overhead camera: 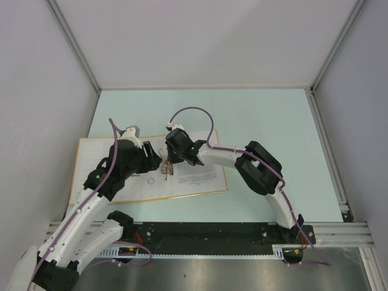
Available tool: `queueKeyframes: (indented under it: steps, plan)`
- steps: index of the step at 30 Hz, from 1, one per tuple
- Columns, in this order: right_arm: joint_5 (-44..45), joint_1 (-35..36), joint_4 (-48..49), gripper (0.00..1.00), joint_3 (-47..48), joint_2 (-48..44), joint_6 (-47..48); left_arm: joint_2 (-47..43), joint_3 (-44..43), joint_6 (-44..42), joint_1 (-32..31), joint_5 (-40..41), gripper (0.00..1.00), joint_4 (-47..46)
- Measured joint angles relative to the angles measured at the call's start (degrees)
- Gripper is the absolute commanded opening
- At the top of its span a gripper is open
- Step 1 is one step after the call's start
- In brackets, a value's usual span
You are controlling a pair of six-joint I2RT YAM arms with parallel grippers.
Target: Put the files into the folder
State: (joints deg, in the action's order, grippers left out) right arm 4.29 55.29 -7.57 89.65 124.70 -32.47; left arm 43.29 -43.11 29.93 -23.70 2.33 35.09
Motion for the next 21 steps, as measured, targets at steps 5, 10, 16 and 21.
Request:
queueKeyframes:
  steps: [5, 10, 16, 21]
  plan:
    - [0.37, 0.04, -0.37, 0.12, 0.74, 0.46, 0.17, 0.0, 0.0, 0.02, 0.0, -0.04, 0.64, 0.0]
    - [0.48, 0.15, -0.66, 0.12, 1.03, 0.79, 0.15, -0.02, 0.0, 0.0, 0.02, -0.04, 0.64, 0.02]
    - [0.94, 0.22, -0.48, 0.11, 1.62, 1.4, 0.09, -0.02, 0.0, -0.02, 0.02, -0.22, 0.64, 0.02]
    - [1.01, 0.26, 0.35, 0.11, 1.73, 1.95, -0.7, 0.61, 0.0, -0.55, 0.02, -1.31, 0.69, -0.2]
